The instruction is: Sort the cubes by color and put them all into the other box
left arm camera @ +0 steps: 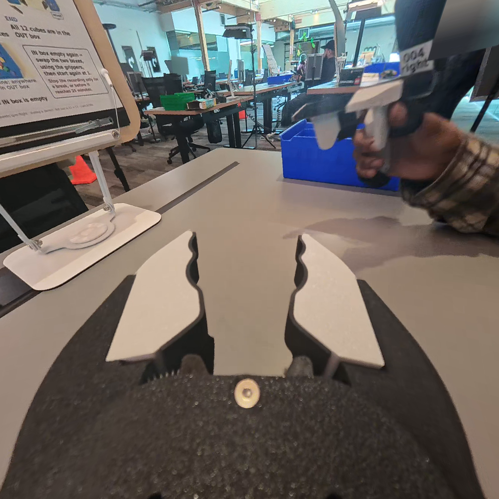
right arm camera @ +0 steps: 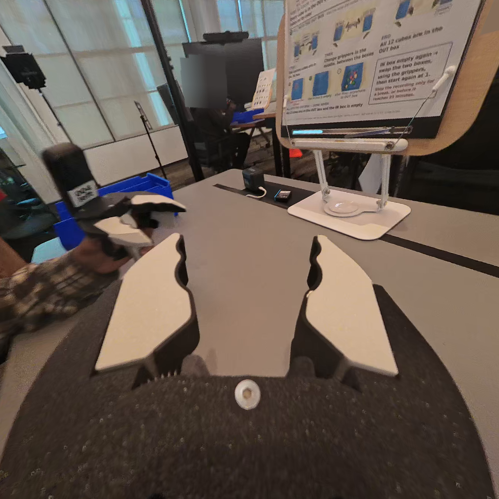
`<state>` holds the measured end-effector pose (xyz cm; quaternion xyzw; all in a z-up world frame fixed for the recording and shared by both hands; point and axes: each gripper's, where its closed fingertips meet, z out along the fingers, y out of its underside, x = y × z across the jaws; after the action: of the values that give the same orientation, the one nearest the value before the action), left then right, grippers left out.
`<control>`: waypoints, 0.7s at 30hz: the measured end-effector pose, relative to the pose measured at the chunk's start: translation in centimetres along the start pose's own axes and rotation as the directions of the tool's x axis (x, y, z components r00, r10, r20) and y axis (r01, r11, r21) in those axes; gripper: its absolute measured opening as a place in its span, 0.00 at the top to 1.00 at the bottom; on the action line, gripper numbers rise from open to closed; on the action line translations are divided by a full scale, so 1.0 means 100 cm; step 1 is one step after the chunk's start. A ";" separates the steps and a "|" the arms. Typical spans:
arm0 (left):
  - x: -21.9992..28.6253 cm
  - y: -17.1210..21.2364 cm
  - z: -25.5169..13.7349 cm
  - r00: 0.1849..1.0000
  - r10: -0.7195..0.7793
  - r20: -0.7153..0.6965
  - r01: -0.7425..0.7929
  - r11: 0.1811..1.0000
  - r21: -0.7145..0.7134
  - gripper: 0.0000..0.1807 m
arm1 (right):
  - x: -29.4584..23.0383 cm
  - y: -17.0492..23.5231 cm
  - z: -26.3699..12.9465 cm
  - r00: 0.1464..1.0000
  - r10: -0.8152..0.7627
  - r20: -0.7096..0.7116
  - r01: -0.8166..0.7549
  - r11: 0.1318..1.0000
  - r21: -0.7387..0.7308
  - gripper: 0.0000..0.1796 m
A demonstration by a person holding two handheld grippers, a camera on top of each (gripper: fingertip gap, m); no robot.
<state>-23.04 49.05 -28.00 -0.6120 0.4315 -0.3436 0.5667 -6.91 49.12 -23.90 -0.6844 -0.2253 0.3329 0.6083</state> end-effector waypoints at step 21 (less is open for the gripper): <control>-0.131 -0.015 -0.346 0.699 0.167 0.696 0.286 0.826 -0.486 0.52 | -0.054 0.061 0.047 0.972 -0.192 0.139 0.194 0.981 -0.007 0.51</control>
<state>-59.40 47.28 -21.44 -0.8484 0.2378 0.0437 0.4709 -14.62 47.52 -29.04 -0.6409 -0.3357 0.3163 0.6136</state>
